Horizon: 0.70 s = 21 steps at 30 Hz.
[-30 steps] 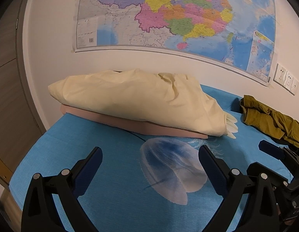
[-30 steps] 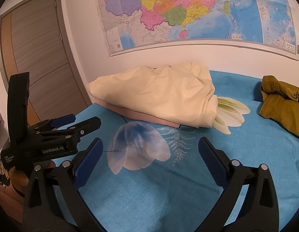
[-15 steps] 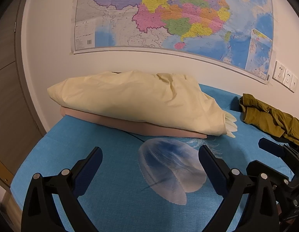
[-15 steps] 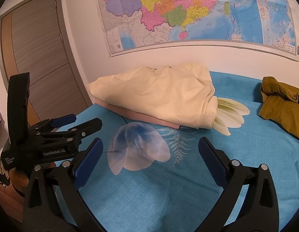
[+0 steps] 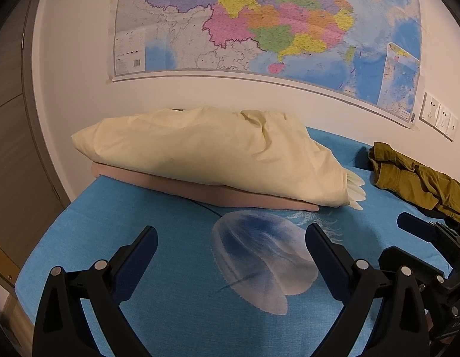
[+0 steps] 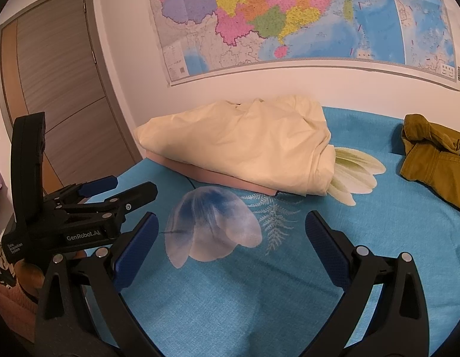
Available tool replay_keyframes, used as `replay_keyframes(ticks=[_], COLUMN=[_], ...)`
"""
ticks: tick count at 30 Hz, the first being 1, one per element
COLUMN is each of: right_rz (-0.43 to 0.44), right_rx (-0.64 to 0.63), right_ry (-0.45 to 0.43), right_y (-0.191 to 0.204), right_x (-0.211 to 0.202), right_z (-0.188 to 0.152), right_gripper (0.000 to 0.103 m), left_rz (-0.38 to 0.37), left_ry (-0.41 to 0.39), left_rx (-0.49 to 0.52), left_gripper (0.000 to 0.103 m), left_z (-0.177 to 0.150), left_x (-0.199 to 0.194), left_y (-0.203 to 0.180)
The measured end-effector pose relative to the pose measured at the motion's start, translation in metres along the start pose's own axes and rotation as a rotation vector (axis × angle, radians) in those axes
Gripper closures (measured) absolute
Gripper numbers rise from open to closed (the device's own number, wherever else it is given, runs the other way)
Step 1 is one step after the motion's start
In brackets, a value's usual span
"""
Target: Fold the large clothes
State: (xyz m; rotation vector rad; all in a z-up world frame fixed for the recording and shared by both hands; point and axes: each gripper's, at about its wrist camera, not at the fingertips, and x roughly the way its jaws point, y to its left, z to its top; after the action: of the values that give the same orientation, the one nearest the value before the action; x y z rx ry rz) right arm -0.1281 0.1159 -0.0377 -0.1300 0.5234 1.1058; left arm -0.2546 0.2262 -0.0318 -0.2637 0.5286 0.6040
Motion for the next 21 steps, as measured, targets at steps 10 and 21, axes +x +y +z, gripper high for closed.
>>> replay_keyframes(ticks=[10, 21], right_rz=[-0.001, 0.0], right_rx=[0.004, 0.007], right_ry=[0.002, 0.003], right_y=[-0.0003, -0.0004], right_x=[0.001, 0.0012], right_z=[-0.0017, -0.0025], right_gripper=[0.006, 0.006], left_rz=[-0.004, -0.004], left_ry=[0.006, 0.007], left_rx=[0.001, 0.001], left_gripper=[0.007, 0.007], left_z=[-0.0019, -0.0025], left_x=[0.0014, 0.0016], left_y=[0.0007, 0.0002])
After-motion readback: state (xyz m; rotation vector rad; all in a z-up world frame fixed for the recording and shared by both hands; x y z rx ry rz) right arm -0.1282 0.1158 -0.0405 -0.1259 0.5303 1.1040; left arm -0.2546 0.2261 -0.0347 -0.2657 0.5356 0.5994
